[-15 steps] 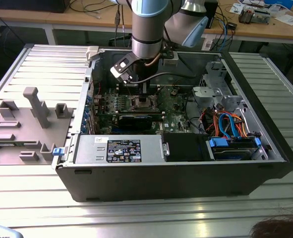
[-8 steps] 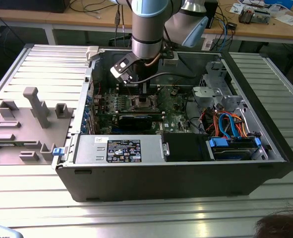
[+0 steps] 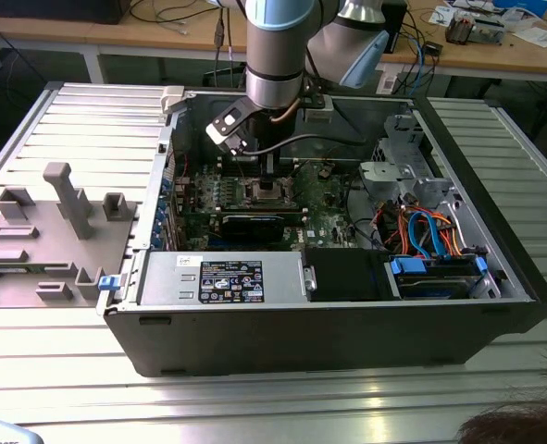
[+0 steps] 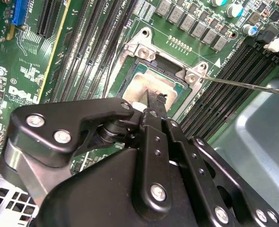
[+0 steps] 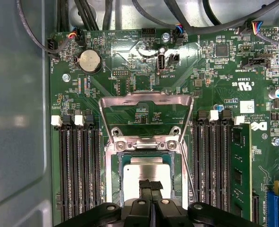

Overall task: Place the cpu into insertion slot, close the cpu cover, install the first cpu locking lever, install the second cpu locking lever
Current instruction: 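Place the cpu into insertion slot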

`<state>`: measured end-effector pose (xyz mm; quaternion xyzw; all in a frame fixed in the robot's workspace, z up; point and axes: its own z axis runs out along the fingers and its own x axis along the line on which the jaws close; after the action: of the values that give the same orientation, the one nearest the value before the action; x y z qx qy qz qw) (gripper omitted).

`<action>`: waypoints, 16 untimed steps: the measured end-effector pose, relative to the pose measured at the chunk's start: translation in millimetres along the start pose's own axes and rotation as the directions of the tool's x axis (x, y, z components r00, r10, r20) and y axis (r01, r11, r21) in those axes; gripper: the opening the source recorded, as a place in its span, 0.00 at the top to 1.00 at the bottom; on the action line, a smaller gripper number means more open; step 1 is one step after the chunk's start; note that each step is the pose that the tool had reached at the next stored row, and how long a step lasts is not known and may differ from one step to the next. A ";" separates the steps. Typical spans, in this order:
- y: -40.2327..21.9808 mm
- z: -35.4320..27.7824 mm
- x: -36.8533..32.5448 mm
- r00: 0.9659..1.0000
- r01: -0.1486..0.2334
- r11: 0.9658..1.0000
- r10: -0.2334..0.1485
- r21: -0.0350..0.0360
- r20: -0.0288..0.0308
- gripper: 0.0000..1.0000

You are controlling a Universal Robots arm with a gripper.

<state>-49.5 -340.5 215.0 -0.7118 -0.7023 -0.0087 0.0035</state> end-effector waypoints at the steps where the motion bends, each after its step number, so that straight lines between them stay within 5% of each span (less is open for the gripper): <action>1: 0.0 -0.2 0.0 1.000 0.000 1.000 0.000 0.000 0.000 0.89; 16: 3.7 -1.5 0.1 1.000 0.000 1.000 0.000 0.001 0.000 0.89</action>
<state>-45.8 -340.5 216.6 -0.7118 -0.7023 -0.0083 0.0040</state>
